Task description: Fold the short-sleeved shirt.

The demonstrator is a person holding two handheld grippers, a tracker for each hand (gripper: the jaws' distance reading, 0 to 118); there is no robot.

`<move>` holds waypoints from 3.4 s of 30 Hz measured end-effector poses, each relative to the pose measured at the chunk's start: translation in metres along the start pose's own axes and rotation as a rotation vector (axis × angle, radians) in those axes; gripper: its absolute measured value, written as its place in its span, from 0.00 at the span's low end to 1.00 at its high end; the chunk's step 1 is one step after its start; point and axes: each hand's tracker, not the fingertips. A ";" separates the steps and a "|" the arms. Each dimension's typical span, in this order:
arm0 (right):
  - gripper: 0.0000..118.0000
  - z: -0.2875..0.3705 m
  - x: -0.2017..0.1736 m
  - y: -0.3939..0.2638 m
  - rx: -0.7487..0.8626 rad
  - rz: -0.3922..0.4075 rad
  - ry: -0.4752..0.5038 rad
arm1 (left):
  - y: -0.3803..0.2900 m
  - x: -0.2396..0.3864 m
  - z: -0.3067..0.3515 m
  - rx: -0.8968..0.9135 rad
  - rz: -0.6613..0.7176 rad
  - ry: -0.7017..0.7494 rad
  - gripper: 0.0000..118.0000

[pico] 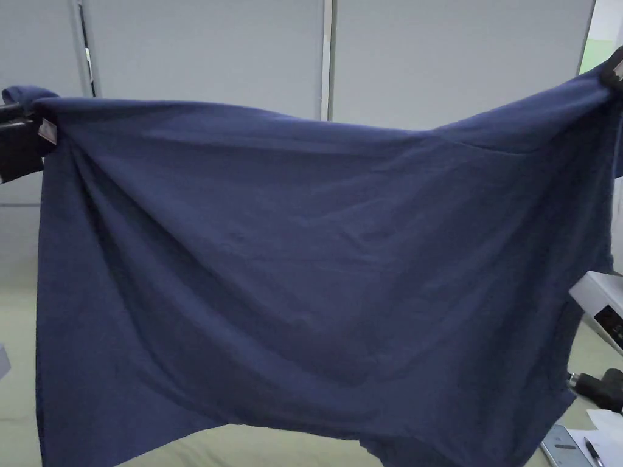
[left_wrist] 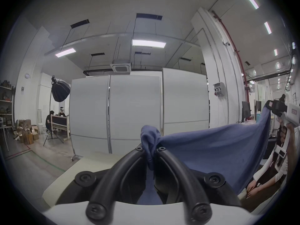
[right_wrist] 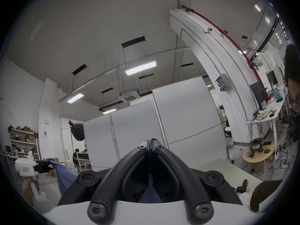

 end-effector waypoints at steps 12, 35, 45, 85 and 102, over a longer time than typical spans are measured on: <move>0.04 -0.030 0.004 -0.001 -0.015 0.043 0.009 | -0.006 -0.014 -0.024 -0.053 -0.007 -0.001 0.05; 0.04 -0.392 0.056 -0.143 -0.235 0.167 -0.134 | -0.088 -0.044 -0.392 -0.304 -0.007 0.131 0.05; 0.04 -0.501 0.063 -0.198 -0.250 0.257 -0.200 | -0.125 -0.057 -0.522 -0.337 0.011 0.151 0.05; 0.04 -0.028 0.071 -0.414 -0.676 0.163 -0.218 | -0.380 -0.050 -0.114 -0.667 0.012 0.077 0.05; 0.04 0.123 0.059 -0.493 -0.903 0.214 -0.186 | -0.489 -0.046 -0.004 -0.844 -0.020 0.084 0.05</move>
